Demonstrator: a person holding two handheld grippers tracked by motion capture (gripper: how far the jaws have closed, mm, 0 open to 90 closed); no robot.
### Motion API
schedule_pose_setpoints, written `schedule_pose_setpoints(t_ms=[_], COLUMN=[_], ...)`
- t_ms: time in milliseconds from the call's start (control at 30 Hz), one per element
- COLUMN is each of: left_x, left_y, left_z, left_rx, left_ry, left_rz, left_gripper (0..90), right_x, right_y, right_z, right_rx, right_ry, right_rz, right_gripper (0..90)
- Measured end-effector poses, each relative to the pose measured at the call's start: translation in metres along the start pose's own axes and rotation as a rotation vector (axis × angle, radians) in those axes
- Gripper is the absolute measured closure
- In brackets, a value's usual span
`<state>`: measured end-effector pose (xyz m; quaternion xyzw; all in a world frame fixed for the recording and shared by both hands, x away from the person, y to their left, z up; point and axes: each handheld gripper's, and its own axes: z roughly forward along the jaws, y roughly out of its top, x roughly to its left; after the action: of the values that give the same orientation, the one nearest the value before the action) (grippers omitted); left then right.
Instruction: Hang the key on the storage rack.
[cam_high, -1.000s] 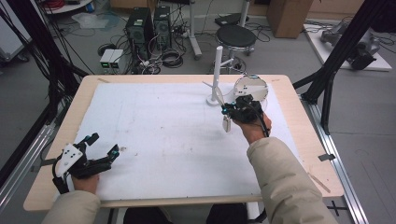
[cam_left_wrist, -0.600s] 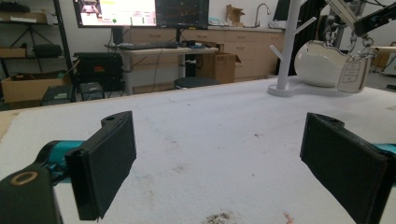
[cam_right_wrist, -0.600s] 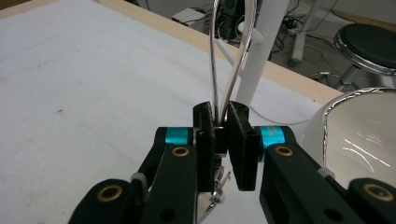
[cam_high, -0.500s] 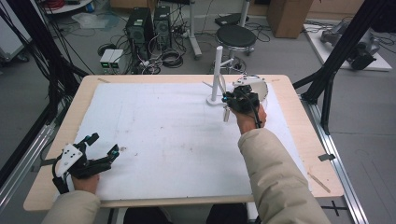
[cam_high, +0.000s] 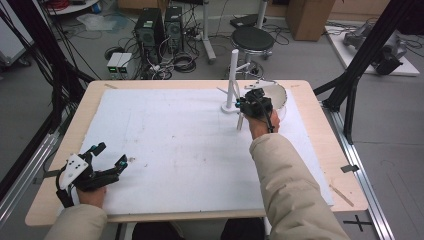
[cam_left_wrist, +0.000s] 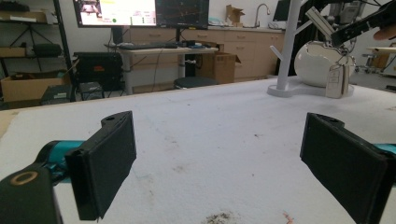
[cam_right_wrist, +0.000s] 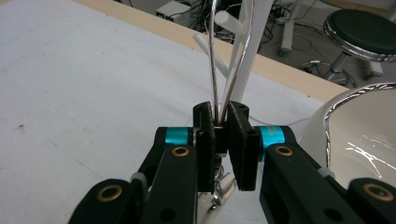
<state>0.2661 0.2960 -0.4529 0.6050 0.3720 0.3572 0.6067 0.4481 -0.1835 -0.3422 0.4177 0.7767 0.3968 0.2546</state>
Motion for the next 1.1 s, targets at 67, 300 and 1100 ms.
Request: schedule_pose_setpoints(t_ms=[67, 300, 1100], left_x=[0.000, 0.000, 0.000], left_y=[0.000, 0.000, 0.000], left_z=[0.000, 0.000, 0.000], left_rx=[-0.001, -0.002, -0.003], left_ry=[0.000, 0.001, 0.001], left_rz=[-0.004, -0.007, 0.000], left_gripper=[11.0, 11.0, 11.0], right_x=[-0.001, -0.001, -0.009], right_y=[-0.001, -0.004, -0.009], right_z=[0.004, 0.018, 0.032], right_rx=[0.010, 0.027, 0.002], right_ry=[-0.005, -0.017, 0.035], right_rz=[0.002, 0.008, 0.004], right_gripper=[82.1, 82.1, 64.9])
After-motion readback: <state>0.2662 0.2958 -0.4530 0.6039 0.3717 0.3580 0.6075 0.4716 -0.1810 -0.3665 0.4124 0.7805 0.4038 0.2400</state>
